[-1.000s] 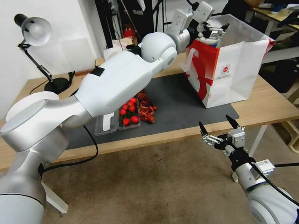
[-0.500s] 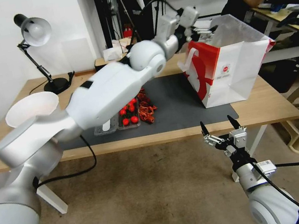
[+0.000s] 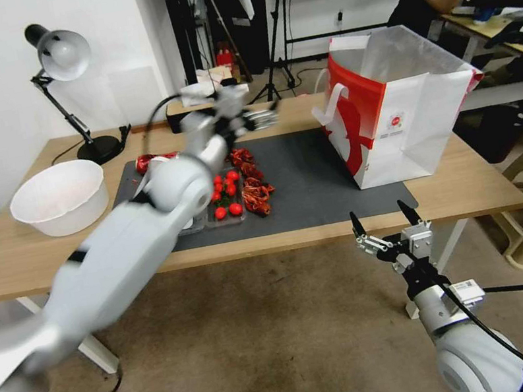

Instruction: Pick up the trash from the table and place it into the takeout bag.

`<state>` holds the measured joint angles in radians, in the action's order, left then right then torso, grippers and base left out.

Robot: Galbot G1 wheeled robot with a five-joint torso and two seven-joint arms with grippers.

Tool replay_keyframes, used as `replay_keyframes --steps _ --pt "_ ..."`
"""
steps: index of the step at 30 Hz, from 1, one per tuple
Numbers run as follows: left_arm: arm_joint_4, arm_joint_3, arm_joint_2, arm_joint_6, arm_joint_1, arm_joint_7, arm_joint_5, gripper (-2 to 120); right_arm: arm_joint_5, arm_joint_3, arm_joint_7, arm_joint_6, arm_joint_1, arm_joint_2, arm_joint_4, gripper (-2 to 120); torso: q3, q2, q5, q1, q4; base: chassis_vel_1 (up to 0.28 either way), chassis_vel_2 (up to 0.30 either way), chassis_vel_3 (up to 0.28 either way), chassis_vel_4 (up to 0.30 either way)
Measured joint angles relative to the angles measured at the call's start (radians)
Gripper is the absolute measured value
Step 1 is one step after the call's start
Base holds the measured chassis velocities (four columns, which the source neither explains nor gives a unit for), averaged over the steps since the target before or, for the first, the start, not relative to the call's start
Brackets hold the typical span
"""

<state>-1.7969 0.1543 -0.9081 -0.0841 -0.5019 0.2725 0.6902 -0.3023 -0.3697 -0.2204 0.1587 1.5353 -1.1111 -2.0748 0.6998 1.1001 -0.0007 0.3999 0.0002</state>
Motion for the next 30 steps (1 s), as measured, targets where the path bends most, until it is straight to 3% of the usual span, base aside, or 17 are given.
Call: replay_keyframes --steps 3,8,10,12,14,16,19,30 --pt "-0.087 -0.141 0.031 0.065 -0.198 0.06 -0.051 100 0.0 0.006 0.0 -0.001 -0.003 0.001 -0.005 100 0.0 0.0 0.0003 0.0 -0.0006 0.0 0.0 0.0 0.0" --pt "-0.143 -0.25 0.04 0.118 -0.36 0.083 -0.089 100 -0.003 0.013 0.005 0.0 -0.005 0.004 -0.007 100 0.0 0.0 0.0007 0.0 0.0004 0.0 0.0 0.0 0.0" --pt "-0.185 -0.354 0.014 0.167 -0.524 0.099 -0.154 100 -0.005 0.0 0.01 0.007 0.01 0.002 -0.018 100 0.0 0.0 0.0011 0.0 0.0006 0.0 0.0 0.0 0.0" --pt "-0.181 -0.367 -0.014 0.192 -0.571 0.1 -0.207 100 -0.002 -0.035 0.015 0.015 0.048 -0.01 -0.035 100 0.0 0.0 0.0004 0.0 0.001 0.0 0.0 0.0 0.0" --pt "-0.176 -0.366 -0.04 0.205 -0.606 0.098 -0.236 100 0.005 -0.091 0.026 0.025 0.117 -0.034 -0.063 100 0.0 0.0 0.0003 0.0 -0.0019 0.0 0.0 0.0 0.0" --pt "-0.181 -0.373 -0.053 0.211 -0.64 0.1 -0.247 100 0.005 -0.105 0.029 0.028 0.14 -0.042 -0.077 100 0.0 0.0 0.0003 0.0 -0.0024 0.0 0.0 0.0 0.0" --pt "-0.201 -0.431 -0.071 0.246 -0.755 0.107 -0.293 100 0.006 -0.117 0.033 0.03 0.16 -0.047 -0.091 100 0.0 0.0 0.0015 0.0 0.0003 0.0 0.0 0.0 0.0" --pt "-0.201 -0.543 -0.124 0.378 -0.951 0.126 -0.385 100 0.006 -0.117 0.039 0.037 0.172 -0.053 -0.089 100 0.0 0.0 0.0007 0.0 -0.0001 0.0 0.0 0.0 0.0"
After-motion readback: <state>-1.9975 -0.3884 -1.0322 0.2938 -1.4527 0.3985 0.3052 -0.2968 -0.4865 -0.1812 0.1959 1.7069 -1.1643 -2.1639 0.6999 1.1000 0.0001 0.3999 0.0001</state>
